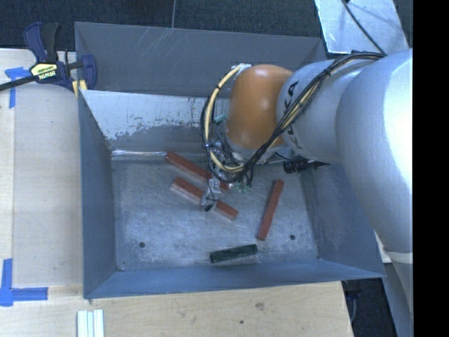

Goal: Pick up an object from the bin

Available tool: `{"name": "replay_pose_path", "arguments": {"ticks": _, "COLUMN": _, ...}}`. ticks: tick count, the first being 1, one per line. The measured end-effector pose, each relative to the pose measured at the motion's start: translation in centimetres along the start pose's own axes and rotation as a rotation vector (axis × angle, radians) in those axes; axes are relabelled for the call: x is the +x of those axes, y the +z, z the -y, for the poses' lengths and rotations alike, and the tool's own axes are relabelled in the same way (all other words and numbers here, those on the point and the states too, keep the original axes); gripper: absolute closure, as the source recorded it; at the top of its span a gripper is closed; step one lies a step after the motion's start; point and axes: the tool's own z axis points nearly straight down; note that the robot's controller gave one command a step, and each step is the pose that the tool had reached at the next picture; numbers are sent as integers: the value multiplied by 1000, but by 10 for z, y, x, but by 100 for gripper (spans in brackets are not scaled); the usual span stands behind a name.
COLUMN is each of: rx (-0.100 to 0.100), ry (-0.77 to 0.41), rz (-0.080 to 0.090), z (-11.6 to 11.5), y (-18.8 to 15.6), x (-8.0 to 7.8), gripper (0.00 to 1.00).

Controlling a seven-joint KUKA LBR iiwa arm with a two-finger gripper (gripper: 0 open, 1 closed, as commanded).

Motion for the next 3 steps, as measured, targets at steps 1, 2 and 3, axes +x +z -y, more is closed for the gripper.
{"name": "replay_pose_path", "arguments": {"ticks": 1, "rx": -3, "ry": 0, "rz": 8, "z": -1, "y": -9, "x": -4, "gripper": 100}}
{"name": "replay_pose_path", "arguments": {"ticks": 2, "rx": -1, "ry": 22, "rz": 9, "z": 40, "y": -156, "x": 37, "gripper": 100}}
{"name": "replay_pose_path", "arguments": {"ticks": 3, "rx": 0, "ry": 78, "rz": -2, "z": 7, "y": -128, "x": 51, "gripper": 100}}
